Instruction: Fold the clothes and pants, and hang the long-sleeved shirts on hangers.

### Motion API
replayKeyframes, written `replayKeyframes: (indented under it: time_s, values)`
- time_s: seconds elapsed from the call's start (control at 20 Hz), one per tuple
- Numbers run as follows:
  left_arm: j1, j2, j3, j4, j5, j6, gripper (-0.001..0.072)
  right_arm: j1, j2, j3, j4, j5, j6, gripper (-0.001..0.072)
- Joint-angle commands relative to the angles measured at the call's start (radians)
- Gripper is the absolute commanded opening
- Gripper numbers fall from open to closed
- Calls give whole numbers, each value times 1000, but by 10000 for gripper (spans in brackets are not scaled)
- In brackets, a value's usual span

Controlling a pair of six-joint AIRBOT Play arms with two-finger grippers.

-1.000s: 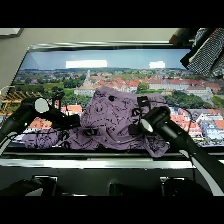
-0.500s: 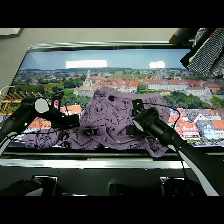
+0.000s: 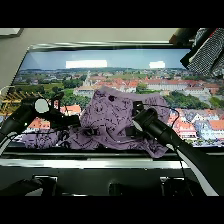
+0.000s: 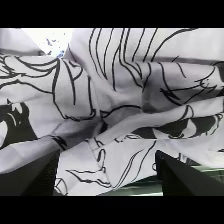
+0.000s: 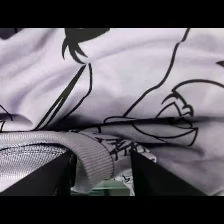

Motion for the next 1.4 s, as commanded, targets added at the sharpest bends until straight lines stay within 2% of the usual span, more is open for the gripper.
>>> replayKeyframes:
  time_s: [0.0, 0.2, 0.3, 0.4, 0.55, 0.65, 0.8, 1.0, 1.15, 1.35]
  values:
    - [1, 0, 1, 8, -8, 0, 676, 1, -1, -1, 14, 10, 2, 408]
    - [1, 0, 1, 8, -7, 0, 676, 1, -1, -47, 16, 27, 15, 377]
    - [1, 0, 1, 8, -7, 0, 675, 1, 0, -76, 11, 23, 23, 75]
    - [-8, 0, 2, 8, -4, 0, 671, 1, 3, -78, -20, 13, 64, 39]
    - [-60, -4, 53, 15, 4, 15, 670, 1, 23, -68, -8, 9, 81, 39]
    - [-111, -27, 136, 40, 13, -7, 670, 1, 41, -68, 11, 8, 81, 39]
    - [-183, -143, 293, 41, -14, -42, 670, 1, 48, -68, 27, 7, 82, 39]
    - [-267, -355, 467, 42, -130, -55, 671, 1, 48, -68, 43, -1, 89, 39]
    - [-311, -459, 528, 41, -140, -78, 670, 1, 48, -68, 43, -1, 89, 39]
    - [-354, -502, 546, 41, -140, -84, 670, 1, 48, -68, 43, -5, 89, 39]
